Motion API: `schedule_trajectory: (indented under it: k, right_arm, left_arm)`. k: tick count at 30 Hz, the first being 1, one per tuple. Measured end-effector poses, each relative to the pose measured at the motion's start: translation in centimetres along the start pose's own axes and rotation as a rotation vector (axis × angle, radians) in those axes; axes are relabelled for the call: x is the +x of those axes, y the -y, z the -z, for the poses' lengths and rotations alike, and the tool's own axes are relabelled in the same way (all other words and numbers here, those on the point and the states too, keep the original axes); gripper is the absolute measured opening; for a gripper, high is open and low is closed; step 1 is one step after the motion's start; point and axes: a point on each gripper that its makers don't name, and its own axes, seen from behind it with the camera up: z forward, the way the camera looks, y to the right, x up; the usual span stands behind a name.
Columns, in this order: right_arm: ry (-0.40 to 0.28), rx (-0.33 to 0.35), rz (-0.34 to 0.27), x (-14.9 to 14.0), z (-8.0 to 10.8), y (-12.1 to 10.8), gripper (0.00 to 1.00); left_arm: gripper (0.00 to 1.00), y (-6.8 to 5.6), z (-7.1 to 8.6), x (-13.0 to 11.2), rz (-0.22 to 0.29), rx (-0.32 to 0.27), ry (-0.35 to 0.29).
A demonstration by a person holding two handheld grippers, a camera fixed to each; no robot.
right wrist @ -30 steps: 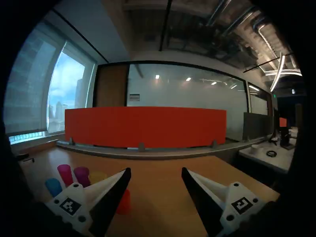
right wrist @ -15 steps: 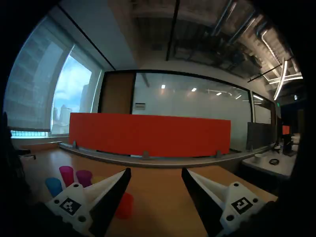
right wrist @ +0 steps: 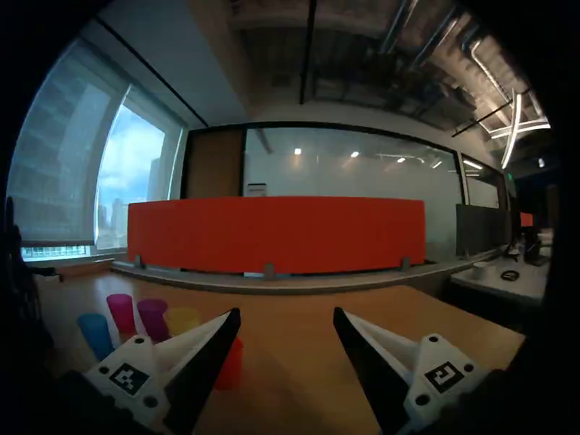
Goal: Pour water
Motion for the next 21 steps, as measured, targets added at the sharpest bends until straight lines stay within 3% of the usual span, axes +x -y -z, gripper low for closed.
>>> schedule_trajectory:
  k: [21]
  right_arm:
    - [0.028, -0.007, -0.029, -2.8, -0.3, -1.6, 0.99]
  left_arm:
    - [0.97, 0.0, 0.0, 0.0, 0.0, 0.0, 0.0]
